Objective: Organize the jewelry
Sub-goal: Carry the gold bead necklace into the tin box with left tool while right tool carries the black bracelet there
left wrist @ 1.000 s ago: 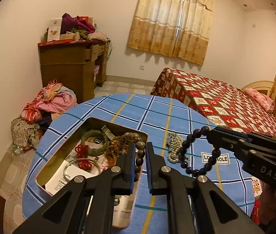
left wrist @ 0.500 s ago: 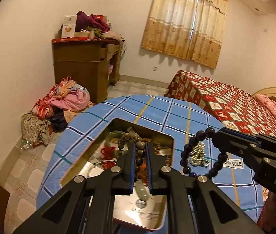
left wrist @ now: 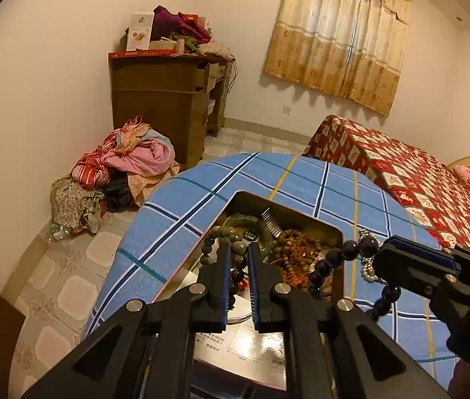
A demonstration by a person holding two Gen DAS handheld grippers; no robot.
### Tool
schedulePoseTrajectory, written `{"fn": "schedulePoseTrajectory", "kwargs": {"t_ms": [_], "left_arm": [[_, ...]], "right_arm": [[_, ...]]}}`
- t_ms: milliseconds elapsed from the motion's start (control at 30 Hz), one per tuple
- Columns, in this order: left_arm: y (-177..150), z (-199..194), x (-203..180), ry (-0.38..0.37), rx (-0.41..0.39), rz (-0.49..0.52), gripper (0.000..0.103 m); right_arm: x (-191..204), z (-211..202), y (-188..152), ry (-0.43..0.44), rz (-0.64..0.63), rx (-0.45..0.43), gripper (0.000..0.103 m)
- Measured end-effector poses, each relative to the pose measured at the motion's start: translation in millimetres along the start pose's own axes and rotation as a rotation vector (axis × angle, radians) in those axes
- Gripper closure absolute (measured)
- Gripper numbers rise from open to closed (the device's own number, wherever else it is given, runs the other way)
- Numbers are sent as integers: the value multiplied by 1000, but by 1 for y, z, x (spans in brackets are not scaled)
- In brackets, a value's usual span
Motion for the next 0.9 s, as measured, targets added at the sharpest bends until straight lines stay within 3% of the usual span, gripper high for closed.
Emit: {"fn": "schedulePoseTrajectory", "kwargs": {"t_ms": [333, 700, 800, 867, 900], "left_arm": [[-3, 4, 2, -8, 7, -3, 94], [-17, 15, -1, -23, 67, 1, 93], [-19, 16, 1, -21, 74, -6, 81], [-19, 14, 3, -2, 71, -7, 53], [-19, 13, 4, 0, 62, -9, 47]], "right_arm": [[12, 21, -19, 32, 0, 60, 87], [11, 30, -41, 41, 10, 116, 85], [7, 30, -43, 38, 23, 120, 85], [4, 30, -45, 26, 28, 122, 82], [3, 30, -45, 23, 32, 121, 77]]}}
Point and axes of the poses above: each gripper's, at about its wrist camera, not at the fingertips, and z roughly the way its jaws point, x to its left, y to its top, the point moved 10 cm from there along z, roughly the way its jaws point, and after that the axes turned 4 degrees about x, right-handed, at the moved point
